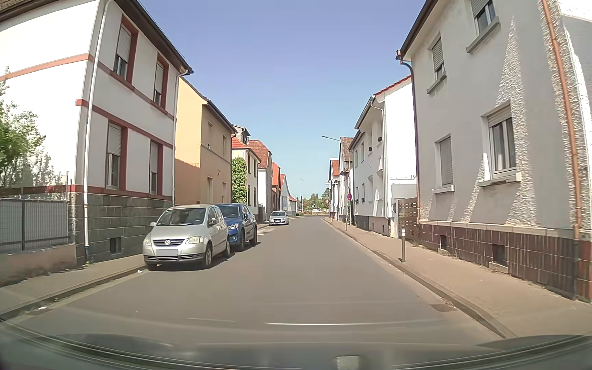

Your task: Follow the waypoints while adhering to traffic rules and regulations

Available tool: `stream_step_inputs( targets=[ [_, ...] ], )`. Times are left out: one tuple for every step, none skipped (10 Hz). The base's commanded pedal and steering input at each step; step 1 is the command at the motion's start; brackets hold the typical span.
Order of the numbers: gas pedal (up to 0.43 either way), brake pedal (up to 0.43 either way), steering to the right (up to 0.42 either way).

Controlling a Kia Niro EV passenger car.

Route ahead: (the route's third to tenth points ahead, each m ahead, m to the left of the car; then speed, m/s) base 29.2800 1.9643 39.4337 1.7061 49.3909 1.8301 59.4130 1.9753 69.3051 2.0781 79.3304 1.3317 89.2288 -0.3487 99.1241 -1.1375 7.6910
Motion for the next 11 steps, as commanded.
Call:
stream_step_inputs(
  targets=[
    [0.118, 0.03, -0.005],
    [0.118, 0.03, -0.006],
    [0.118, 0.03, -0.006],
    [0.118, 0.03, -0.006],
    [0.118, 0.03, -0.006],
    [0.118, 0.03, -0.006],
    [0.15, 0.03, -0.006],
    [0.157, 0.03, -0.006],
    [0.157, 0.03, -0.005],
    [0.157, 0.03, -0.006],
    [0.157, 0.03, -0.006]
  ],
)
